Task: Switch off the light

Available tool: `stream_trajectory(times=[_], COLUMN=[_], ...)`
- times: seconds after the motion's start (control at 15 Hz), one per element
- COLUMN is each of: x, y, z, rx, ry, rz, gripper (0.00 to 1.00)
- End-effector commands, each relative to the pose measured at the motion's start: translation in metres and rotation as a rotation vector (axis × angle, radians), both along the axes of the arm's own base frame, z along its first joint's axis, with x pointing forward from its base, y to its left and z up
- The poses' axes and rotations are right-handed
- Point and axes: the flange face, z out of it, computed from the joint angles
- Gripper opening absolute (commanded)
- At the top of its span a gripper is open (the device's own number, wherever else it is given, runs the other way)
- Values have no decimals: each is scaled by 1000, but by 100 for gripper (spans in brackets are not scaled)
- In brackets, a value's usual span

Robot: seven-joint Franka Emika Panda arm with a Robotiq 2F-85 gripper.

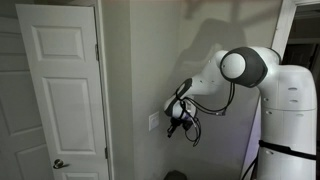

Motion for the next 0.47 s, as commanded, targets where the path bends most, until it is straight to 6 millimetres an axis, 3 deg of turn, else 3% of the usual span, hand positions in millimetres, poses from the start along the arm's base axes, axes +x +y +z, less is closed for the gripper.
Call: stream_trajectory(times=[0.0,0.13,0.4], x=[0,0,0], y=[0,0,0], z=[0,-2,-3], rx=[0,-1,-1], ry=[1,3,4], rz=[0,0,0], gripper=[13,26,28])
